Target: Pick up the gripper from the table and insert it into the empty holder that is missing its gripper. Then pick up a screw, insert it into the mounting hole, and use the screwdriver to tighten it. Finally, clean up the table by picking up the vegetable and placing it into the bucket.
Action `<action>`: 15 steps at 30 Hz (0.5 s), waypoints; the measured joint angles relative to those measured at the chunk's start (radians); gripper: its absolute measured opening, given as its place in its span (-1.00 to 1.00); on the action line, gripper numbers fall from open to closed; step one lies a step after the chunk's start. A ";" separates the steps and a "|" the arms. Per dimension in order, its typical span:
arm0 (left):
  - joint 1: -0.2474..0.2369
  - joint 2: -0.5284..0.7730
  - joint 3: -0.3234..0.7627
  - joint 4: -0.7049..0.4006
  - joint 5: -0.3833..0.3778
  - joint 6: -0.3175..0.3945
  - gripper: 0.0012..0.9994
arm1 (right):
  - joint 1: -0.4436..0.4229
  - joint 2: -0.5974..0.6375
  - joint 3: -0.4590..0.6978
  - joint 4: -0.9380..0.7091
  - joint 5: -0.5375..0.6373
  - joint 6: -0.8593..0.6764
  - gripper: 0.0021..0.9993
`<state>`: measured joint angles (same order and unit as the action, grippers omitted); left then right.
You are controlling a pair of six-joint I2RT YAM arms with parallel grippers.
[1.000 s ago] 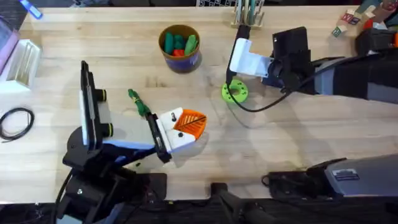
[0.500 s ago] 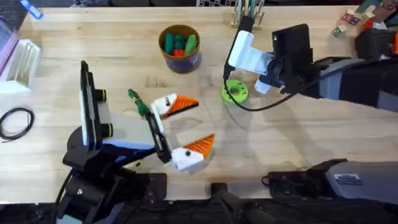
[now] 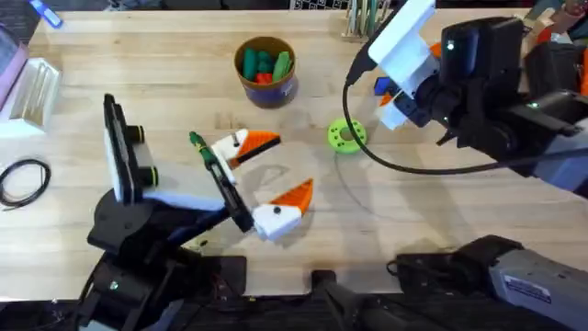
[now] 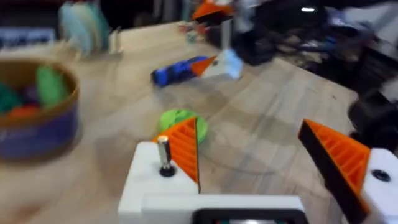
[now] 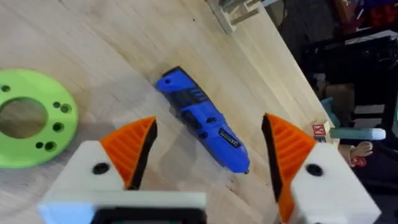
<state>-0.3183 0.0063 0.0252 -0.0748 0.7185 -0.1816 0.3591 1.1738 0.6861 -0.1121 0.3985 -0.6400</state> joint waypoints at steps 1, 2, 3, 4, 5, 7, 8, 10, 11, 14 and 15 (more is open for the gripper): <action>0.000 0.000 0.016 -0.043 -0.036 -0.029 0.97 | 0.003 -0.009 0.000 -0.005 0.000 0.009 0.98; 0.000 0.000 0.044 -0.103 -0.078 -0.060 0.97 | 0.007 -0.018 0.000 -0.006 0.000 0.021 0.98; 0.000 0.000 0.076 -0.162 -0.121 -0.081 0.97 | 0.010 -0.026 0.000 -0.007 0.000 0.033 0.98; 0.000 0.001 0.117 -0.220 -0.166 -0.098 0.97 | 0.014 -0.034 0.000 -0.007 0.000 0.048 0.98; 0.000 0.003 0.157 -0.271 -0.206 -0.110 0.97 | 0.017 -0.041 0.000 -0.007 0.000 0.060 0.98; 0.000 0.024 0.262 -0.397 -0.299 -0.130 0.97 | 0.022 -0.050 0.000 -0.007 0.000 0.088 0.98; 0.000 0.046 0.315 -0.449 -0.342 -0.137 0.97 | 0.025 -0.053 0.000 -0.007 0.000 0.100 0.98; 0.000 0.113 0.425 -0.541 -0.424 -0.147 0.97 | 0.031 -0.053 0.000 -0.007 -0.001 0.119 0.98; 0.000 0.159 0.481 -0.590 -0.465 -0.150 0.97 | 0.034 -0.053 0.000 -0.008 -0.001 0.124 0.98; 0.000 0.325 0.636 -0.729 -0.584 -0.156 0.97 | 0.049 -0.054 0.000 -0.008 -0.003 0.139 0.98; 0.000 0.378 0.676 -0.764 -0.615 -0.157 0.97 | 0.055 -0.054 0.000 -0.008 -0.003 0.140 0.98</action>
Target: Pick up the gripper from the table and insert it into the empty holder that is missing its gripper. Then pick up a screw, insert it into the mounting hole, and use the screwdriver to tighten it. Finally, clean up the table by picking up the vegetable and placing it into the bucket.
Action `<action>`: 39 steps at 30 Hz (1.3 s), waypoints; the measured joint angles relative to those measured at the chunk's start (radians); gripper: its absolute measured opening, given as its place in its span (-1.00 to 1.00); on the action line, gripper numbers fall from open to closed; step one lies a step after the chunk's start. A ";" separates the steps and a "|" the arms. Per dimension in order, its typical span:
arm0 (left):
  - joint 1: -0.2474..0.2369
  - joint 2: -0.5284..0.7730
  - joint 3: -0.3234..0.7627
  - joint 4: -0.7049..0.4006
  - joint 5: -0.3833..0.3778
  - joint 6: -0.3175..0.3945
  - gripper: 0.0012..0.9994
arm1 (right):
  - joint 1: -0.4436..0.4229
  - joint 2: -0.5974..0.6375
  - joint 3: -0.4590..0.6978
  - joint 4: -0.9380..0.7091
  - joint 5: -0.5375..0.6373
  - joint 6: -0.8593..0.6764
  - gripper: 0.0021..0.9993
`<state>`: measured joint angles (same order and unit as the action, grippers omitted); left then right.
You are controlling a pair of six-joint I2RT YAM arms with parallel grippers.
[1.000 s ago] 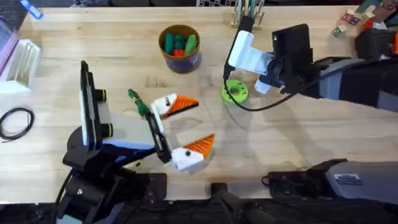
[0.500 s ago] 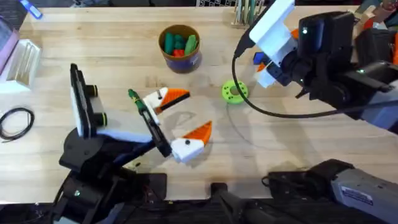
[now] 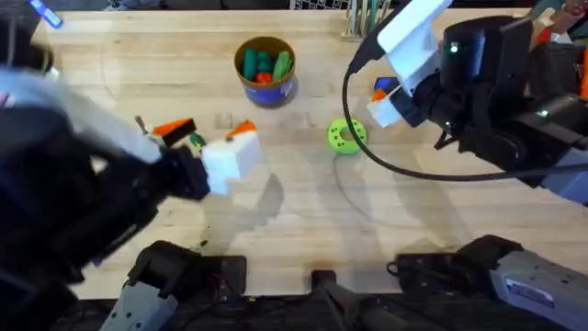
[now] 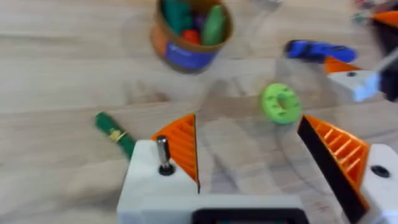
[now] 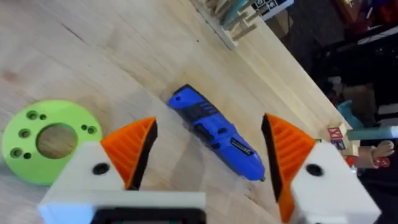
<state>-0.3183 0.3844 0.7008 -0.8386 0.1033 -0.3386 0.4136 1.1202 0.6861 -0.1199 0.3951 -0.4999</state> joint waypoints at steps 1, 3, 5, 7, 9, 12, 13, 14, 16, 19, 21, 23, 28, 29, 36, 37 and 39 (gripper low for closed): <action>0.000 0.063 0.039 -0.018 -0.030 -0.002 0.97 | 0.006 0.000 0.000 0.000 0.000 0.002 0.99; 0.000 0.186 0.104 -0.026 -0.069 -0.003 0.97 | 0.019 0.000 0.000 0.000 0.000 0.003 0.98; 0.000 0.285 0.149 -0.033 -0.071 -0.003 0.97 | 0.029 0.000 0.000 0.000 0.000 0.004 0.98; 0.000 0.368 0.181 -0.054 -0.074 -0.003 0.97 | 0.036 0.000 0.000 0.000 0.000 0.006 0.98; 0.003 0.427 0.187 -0.066 -0.086 -0.011 0.97 | 0.038 0.000 0.000 0.000 0.000 0.006 0.98; 0.045 0.502 0.189 -0.119 -0.120 -0.096 0.97 | 0.038 0.000 0.000 0.000 0.000 0.006 0.98; 0.075 0.530 0.189 -0.138 -0.132 -0.139 0.97 | 0.038 0.000 0.000 0.000 0.000 0.006 0.98; 0.104 0.558 0.189 -0.150 -0.142 -0.177 0.97 | 0.038 0.000 0.000 0.000 0.000 0.006 0.98; 0.164 0.627 0.189 -0.151 -0.154 -0.251 0.97 | 0.038 0.000 0.000 0.000 0.000 0.006 0.98; 0.225 0.746 0.190 -0.117 -0.166 -0.324 0.97 | 0.038 0.000 0.000 0.000 0.000 0.007 0.99; 0.243 0.830 0.190 -0.095 -0.173 -0.353 0.97 | 0.038 0.000 0.000 0.000 0.000 0.006 0.98; 0.252 0.906 0.190 -0.072 -0.175 -0.371 0.97 | 0.038 0.000 0.000 0.000 0.000 0.006 0.98; 0.257 1.052 0.190 -0.051 -0.176 -0.423 0.97 | 0.038 0.000 0.000 0.000 0.000 0.006 0.98; 0.257 1.074 0.190 -0.051 -0.176 -0.434 0.99 | 0.038 0.000 0.000 0.000 0.000 0.006 0.99; 0.257 1.157 0.191 -0.023 -0.177 -0.473 -0.06 | 0.038 0.000 0.000 0.000 0.000 0.006 0.98; 0.257 1.157 0.193 -0.021 -0.180 -0.474 -0.39 | 0.038 0.000 0.000 0.000 0.000 0.006 0.98; 0.257 1.157 0.195 -0.022 -0.181 -0.476 -0.91 | 0.038 0.000 0.000 0.000 0.000 0.006 0.98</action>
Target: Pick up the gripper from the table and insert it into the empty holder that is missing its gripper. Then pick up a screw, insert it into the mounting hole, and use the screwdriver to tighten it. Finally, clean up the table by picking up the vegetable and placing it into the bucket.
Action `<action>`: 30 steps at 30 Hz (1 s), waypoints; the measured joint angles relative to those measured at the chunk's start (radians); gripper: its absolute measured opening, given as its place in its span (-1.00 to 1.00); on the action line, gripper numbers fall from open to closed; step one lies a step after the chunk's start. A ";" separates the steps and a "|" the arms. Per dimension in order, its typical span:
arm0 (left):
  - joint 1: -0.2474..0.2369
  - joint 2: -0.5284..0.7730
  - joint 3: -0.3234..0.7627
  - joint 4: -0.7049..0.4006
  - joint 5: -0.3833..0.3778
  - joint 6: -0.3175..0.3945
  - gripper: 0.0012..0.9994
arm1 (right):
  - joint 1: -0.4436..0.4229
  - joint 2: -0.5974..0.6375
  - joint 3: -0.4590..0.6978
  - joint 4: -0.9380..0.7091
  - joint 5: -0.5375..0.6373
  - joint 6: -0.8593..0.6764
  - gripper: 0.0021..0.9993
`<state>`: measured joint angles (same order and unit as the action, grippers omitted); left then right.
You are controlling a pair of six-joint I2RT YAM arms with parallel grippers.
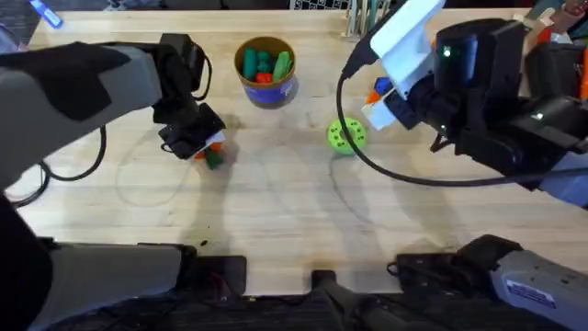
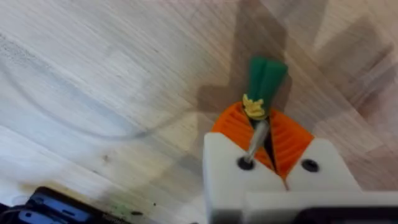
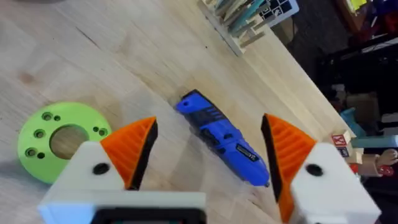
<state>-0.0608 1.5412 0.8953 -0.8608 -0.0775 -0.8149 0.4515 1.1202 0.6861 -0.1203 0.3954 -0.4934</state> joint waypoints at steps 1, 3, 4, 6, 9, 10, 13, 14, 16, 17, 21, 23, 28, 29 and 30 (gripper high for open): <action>0.000 -0.003 0.002 -0.002 -0.002 -0.002 -0.96 | 0.000 0.000 0.000 0.000 0.000 0.000 0.98; 0.000 -0.012 0.003 -0.025 -0.001 -0.002 -0.97 | 0.000 0.000 0.000 0.000 0.000 0.000 0.98; 0.000 -0.020 0.004 -0.041 -0.001 -0.002 -0.97 | 0.000 0.000 0.000 0.000 0.000 0.000 0.98; 0.000 -0.047 0.016 -0.073 0.003 -0.002 -0.97 | 0.000 0.000 0.000 0.000 0.000 0.000 0.98; 0.000 -0.112 0.077 -0.105 0.022 -0.001 -0.97 | 0.000 0.000 0.000 0.000 0.000 0.000 0.98; -0.002 -0.142 0.108 -0.098 0.035 0.000 -0.97 | 0.000 0.000 0.000 0.000 0.000 0.000 0.98; -0.023 -0.221 0.190 -0.033 0.071 0.016 -0.97 | 0.000 0.000 0.000 0.000 0.000 0.000 0.98; -0.035 -0.246 0.208 0.021 0.085 0.029 -0.97 | 0.000 0.000 0.000 0.000 0.000 0.000 0.98; -0.064 -0.277 0.227 0.124 0.108 0.062 -0.97 | 0.000 0.000 0.000 0.000 0.000 0.000 0.98; -0.083 -0.282 0.232 0.176 0.116 0.085 -0.97 | 0.000 0.000 0.000 0.000 0.000 0.000 0.98; -0.154 -0.246 0.233 0.319 0.139 0.155 -0.97 | 0.000 0.000 0.000 0.000 0.000 0.000 0.98; -0.177 -0.207 0.233 0.365 0.147 0.173 -0.97 | 0.000 0.000 0.000 0.000 0.000 0.000 0.98; -0.190 -0.102 0.233 0.441 0.157 0.195 -0.97 | 0.000 0.000 0.000 0.000 0.000 0.000 0.99; -0.190 -0.084 0.233 0.448 0.157 0.198 -0.97 | 0.000 0.000 0.000 0.000 0.000 0.000 0.98; -0.190 -0.066 0.233 0.453 0.157 0.199 -0.95 | 0.000 0.000 0.000 0.000 0.000 0.000 0.98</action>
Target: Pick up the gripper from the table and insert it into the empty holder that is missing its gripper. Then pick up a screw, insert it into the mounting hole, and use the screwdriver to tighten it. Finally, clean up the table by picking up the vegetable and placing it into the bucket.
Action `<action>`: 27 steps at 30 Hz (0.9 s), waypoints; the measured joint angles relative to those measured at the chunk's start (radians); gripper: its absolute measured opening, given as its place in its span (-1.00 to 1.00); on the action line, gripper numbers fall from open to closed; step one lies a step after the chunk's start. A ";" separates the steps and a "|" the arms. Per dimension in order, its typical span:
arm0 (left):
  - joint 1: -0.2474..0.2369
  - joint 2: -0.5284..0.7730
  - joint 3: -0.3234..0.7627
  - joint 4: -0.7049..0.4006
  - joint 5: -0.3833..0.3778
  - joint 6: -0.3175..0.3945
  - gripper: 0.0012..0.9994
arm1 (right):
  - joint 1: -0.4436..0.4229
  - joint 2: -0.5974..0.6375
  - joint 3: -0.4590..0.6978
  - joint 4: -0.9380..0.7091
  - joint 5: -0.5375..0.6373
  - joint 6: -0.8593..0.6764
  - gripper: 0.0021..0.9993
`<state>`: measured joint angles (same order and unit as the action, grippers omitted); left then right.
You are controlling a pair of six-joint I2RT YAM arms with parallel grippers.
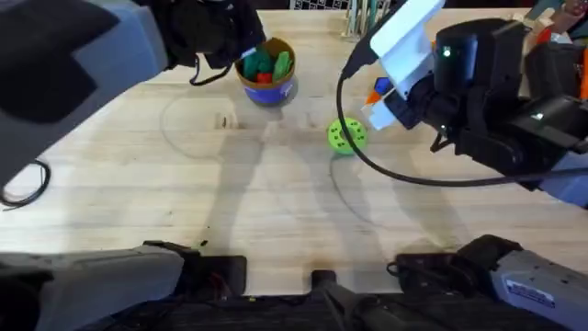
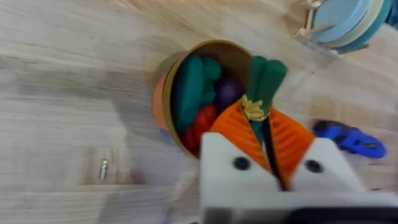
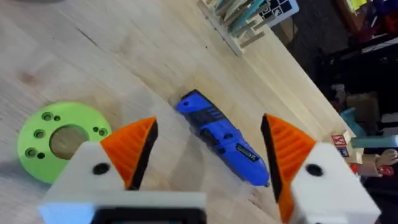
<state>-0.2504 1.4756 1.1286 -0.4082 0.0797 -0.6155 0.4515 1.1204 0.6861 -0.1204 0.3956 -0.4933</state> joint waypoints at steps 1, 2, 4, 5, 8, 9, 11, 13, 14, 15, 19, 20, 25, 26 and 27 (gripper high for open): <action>0.000 0.016 0.000 0.001 0.000 0.010 -0.81 | 0.000 0.000 0.000 0.000 0.000 0.000 0.98; 0.000 0.032 0.000 0.003 0.002 0.008 -0.51 | 0.000 0.000 0.000 0.000 0.000 0.000 0.98; 0.000 0.060 0.000 0.000 0.003 0.011 -0.07 | 0.000 0.000 0.000 0.000 0.000 0.000 0.98; 0.000 0.071 0.000 0.001 0.004 0.010 0.20 | 0.000 0.000 0.000 0.000 0.000 0.000 0.98; 0.000 0.081 -0.001 0.001 0.009 0.010 0.92 | 0.000 0.000 0.000 -0.003 0.000 0.001 0.98; 0.000 0.078 -0.001 0.001 0.010 0.010 0.96 | 0.000 0.000 0.000 -0.011 0.000 0.007 0.98; 0.000 0.064 -0.001 0.000 0.014 0.021 0.97 | 0.000 0.000 0.000 -0.045 0.000 0.048 0.99; 0.000 0.030 -0.001 -0.012 0.015 0.049 0.97 | 0.000 -0.002 0.006 -0.114 0.000 0.107 0.98; 0.000 0.009 -0.001 -0.023 0.015 0.065 0.97 | 0.000 -0.004 0.014 -0.157 0.000 0.135 0.98; 0.000 -0.016 -0.001 -0.037 0.015 0.083 0.98 | 0.000 -0.008 0.024 -0.199 0.000 0.161 0.98; 0.000 -0.164 -0.001 -0.131 0.016 0.187 0.98 | 0.000 -0.056 0.121 -0.384 -0.001 0.257 0.98; 0.000 -0.207 -0.001 -0.165 0.016 0.216 0.98 | 0.000 -0.075 0.157 -0.428 -0.001 0.282 0.98; 0.000 -0.419 -0.001 -0.405 0.018 0.356 0.98 | 0.000 -0.180 0.324 -0.650 -0.001 0.413 0.98; 0.000 -0.457 -0.001 -0.456 0.018 0.382 0.97 | 0.000 -0.205 0.348 -0.685 -0.001 0.435 0.98; 0.000 -0.493 -0.001 -0.504 0.018 0.407 0.98 | 0.000 -0.228 0.361 -0.708 -0.001 0.451 0.98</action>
<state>-0.2501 0.9825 1.1278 -0.9123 0.0978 -0.2084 0.4515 0.8924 1.0472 -0.8281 0.3950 -0.0425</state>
